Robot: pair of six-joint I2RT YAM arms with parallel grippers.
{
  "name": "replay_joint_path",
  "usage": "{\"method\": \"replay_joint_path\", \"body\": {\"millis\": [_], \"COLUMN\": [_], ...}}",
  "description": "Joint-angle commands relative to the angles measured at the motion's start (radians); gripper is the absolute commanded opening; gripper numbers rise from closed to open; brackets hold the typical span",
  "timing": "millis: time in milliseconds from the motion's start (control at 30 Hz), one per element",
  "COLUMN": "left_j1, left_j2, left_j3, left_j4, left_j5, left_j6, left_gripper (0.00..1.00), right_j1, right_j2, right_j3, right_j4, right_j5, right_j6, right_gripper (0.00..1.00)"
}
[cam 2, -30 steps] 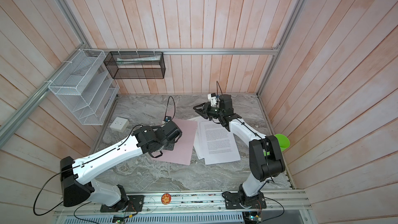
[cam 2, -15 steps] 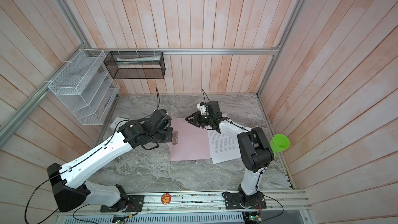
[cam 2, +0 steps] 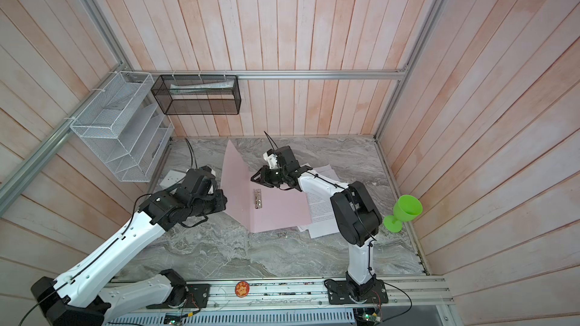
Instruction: Put the files into the folder
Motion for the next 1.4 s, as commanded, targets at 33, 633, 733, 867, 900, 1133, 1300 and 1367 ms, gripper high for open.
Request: {"method": "replay_joint_path", "body": {"millis": [33,633,733,867,900,1133,1300,1367], "left_j1": [0.041,0.246,0.246,0.245,0.245,0.187,0.183,0.185], "left_j2": [-0.054,-0.330,-0.339,-0.296,-0.279,-0.121,-0.017,-0.008], "left_j3": [-0.089,0.058,0.126,0.082,0.054,-0.183,-0.289,-0.322], "left_j4": [0.035,-0.016,0.087,0.286,0.341,0.691,0.751,0.767], "left_j5": [-0.014,-0.275,-0.151,0.118,0.182,0.371,0.303,0.258], "left_j6": [-0.005,0.058,0.094,0.089,0.073,-0.026,-0.034,-0.036], "left_gripper": [0.41,0.85,0.84,0.83,0.83,0.82,0.82,0.82], "right_j1": [0.047,0.201,0.208,0.219,0.219,0.219,0.200,0.181], "right_j2": [0.054,0.162,0.188,0.234,0.244,0.279,0.259,0.214], "right_j3": [0.117,0.378,0.407,0.440,0.440,0.431,0.374,0.307], "right_j4": [-0.162,-0.366,-0.360,-0.365,-0.358,-0.325,-0.302,-0.271], "right_j5": [0.142,0.235,0.213,0.202,0.188,0.139,0.101,0.090], "right_j6": [-0.096,-0.234,-0.240,-0.253,-0.249,-0.240,-0.222,-0.207], "right_gripper": [0.29,0.29,0.29,0.29,0.29,0.29,0.29,0.29]}}
